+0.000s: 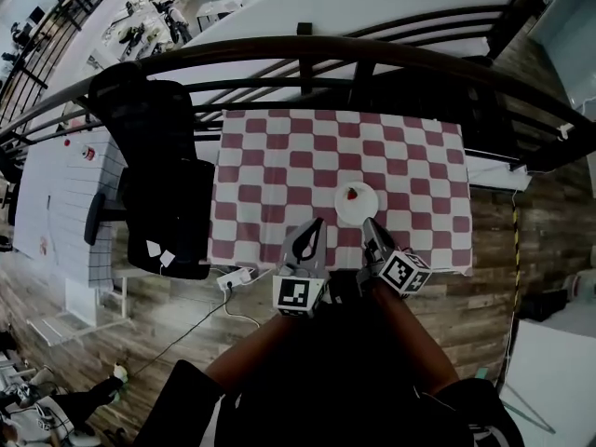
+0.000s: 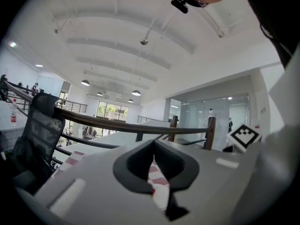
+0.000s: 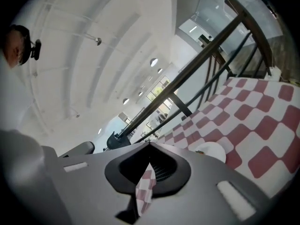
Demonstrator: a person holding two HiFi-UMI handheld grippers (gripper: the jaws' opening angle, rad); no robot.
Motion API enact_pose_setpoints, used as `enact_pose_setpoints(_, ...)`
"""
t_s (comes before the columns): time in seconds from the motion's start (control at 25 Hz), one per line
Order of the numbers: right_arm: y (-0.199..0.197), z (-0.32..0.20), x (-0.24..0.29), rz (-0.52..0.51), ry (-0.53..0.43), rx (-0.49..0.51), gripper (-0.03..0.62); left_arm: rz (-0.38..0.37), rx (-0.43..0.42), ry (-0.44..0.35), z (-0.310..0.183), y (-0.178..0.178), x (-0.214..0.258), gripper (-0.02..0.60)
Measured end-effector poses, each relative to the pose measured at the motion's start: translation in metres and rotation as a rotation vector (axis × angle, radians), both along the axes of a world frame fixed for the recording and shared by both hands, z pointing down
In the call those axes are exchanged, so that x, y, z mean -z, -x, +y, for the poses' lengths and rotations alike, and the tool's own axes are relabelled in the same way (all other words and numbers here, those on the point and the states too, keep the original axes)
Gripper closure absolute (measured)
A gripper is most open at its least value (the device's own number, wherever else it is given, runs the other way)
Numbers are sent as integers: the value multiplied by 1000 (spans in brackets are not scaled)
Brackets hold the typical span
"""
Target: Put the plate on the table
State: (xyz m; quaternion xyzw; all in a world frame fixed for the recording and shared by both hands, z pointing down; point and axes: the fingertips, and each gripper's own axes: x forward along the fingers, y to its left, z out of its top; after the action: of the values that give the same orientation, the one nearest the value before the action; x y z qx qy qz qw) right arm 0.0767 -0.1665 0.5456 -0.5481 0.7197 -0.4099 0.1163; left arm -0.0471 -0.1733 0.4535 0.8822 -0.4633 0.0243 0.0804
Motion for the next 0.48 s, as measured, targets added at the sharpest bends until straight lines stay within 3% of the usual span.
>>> enact_pose_setpoints(0.16,20,22,36,71,-74,19,595,24,-21,-11,21,7,7,574)
enact_pose_setpoints(0.48,47,68,75,243,-125,21,595,1,-68,32,68,12,4,572)
